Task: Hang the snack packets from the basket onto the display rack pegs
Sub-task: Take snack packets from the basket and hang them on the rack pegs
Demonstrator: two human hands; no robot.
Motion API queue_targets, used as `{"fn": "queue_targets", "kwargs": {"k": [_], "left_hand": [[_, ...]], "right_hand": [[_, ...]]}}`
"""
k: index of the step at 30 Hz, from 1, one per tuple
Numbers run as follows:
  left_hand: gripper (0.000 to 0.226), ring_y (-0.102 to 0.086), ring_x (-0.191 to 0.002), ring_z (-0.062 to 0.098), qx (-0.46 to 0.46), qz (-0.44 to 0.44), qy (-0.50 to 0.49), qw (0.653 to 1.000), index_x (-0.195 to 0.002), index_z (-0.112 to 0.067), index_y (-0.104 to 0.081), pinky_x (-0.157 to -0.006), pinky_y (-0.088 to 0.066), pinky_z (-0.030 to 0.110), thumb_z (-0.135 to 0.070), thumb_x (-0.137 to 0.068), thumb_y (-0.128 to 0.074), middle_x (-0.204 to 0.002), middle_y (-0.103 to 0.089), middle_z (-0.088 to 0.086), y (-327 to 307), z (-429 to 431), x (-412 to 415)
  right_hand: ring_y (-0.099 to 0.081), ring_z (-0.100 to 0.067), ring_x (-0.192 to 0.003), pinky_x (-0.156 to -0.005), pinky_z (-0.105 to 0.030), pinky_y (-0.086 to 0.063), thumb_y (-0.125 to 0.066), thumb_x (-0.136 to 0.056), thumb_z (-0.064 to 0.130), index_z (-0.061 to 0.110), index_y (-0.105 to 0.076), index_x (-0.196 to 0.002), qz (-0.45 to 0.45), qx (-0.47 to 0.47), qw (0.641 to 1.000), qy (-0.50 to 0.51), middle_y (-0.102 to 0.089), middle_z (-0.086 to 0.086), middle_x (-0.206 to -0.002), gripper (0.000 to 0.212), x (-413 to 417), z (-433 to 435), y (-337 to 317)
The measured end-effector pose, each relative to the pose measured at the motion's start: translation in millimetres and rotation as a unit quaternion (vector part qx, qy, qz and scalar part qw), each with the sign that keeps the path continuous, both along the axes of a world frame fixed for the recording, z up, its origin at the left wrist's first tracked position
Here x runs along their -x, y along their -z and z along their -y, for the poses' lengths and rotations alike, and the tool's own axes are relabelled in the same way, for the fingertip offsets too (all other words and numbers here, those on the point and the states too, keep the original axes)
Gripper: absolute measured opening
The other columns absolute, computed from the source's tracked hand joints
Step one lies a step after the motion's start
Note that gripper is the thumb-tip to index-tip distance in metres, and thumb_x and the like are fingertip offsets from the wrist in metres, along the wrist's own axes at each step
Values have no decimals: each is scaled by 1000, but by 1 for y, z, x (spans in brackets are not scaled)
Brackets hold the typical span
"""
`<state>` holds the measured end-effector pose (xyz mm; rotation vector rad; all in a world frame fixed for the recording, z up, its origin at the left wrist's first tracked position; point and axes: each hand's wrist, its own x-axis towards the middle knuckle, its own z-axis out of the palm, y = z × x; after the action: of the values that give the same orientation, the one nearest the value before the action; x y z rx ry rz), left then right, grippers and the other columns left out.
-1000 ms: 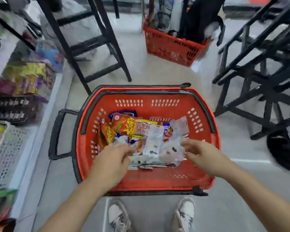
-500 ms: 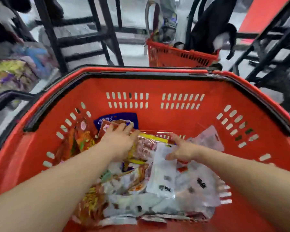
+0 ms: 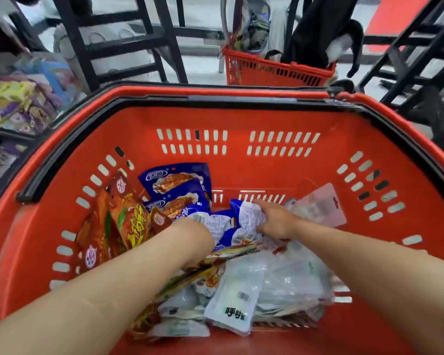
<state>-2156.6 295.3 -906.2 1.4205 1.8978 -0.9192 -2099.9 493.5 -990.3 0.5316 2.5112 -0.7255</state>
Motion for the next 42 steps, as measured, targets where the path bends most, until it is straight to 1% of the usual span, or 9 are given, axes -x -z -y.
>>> {"fn": "queue_targets", "kwargs": {"k": [6,8,10,14,18,22,26,32,42], "left_hand": [[20,-51,-67,20,-142,-27,-136,980,-85,-12,-62,-52,-41,32,4,-80,-50,-77,-54,3,-3,19,40],[34,-55,-95,26,-160,-39,-165,972,-105,-14,-64,-64,-47,35,5,-81,-49,-112,-57,9,4,25,54],[61,-37,-133,35,-145,-4,-205,968,-137,-24,-49,-89,-48,38,6,-84,-47,-156,-23,12,14,32,57],[75,-18,-145,37,-83,76,-262,959,-149,-38,-26,-111,-37,43,2,-90,-47,-162,10,5,27,43,42],[68,-19,-146,28,-139,125,-329,926,-151,-27,-28,-114,-27,33,0,-91,-46,-162,-8,1,26,41,45],[58,-51,-102,17,-198,174,-367,892,-145,-25,-40,-77,-43,20,-9,-91,-55,-125,-56,-1,26,27,46],[61,-44,-129,26,-152,148,-325,922,-150,-27,-31,-103,-37,29,-15,-95,-54,-150,-38,5,38,28,34],[51,-49,-126,23,-213,156,-390,882,-144,-21,-43,-98,-41,26,-5,-96,-47,-144,-48,3,45,29,27],[15,-66,-95,15,-377,3,-294,878,-100,-23,-76,-77,-55,33,-26,-85,-71,-99,-74,-8,-17,7,31]], "right_hand": [[-56,-31,-118,-98,-41,-46,-67,-80,49,10,-56,-130,35,-39,988,-147,-59,-15,-131,64,8,-7,52],[-60,-32,-115,-95,-43,-50,-66,-86,28,8,-61,-120,95,-54,979,-173,-63,-16,-123,39,17,5,27],[-58,-29,-114,-96,-41,-49,-61,-89,11,5,-57,-124,131,-55,968,-206,-60,-13,-129,35,25,16,2],[-55,-20,-93,-73,-25,-42,-75,-82,18,5,-63,-116,145,-26,960,-238,-65,-6,-111,38,39,27,-52],[-52,-17,-72,-63,-28,-42,-71,-84,19,8,-65,-88,53,-52,963,-261,-67,-4,-86,13,39,30,-113],[-50,-18,-71,-65,-29,-37,-67,-86,39,21,-48,-84,-125,-189,946,-231,-54,7,-75,26,16,29,-156],[-47,-17,-63,-89,-39,-32,-48,-87,68,24,-35,-69,-144,-360,888,-246,-45,10,-61,49,-2,28,-168],[-56,-19,-78,-67,-35,-50,-60,-83,64,15,-46,-115,-58,-255,948,-183,-54,4,-86,60,-7,21,-172],[-38,-29,-139,-102,-36,-41,-83,-75,22,27,-1,-156,78,-167,968,-171,-30,-5,-158,115,-5,-8,-189]]}}
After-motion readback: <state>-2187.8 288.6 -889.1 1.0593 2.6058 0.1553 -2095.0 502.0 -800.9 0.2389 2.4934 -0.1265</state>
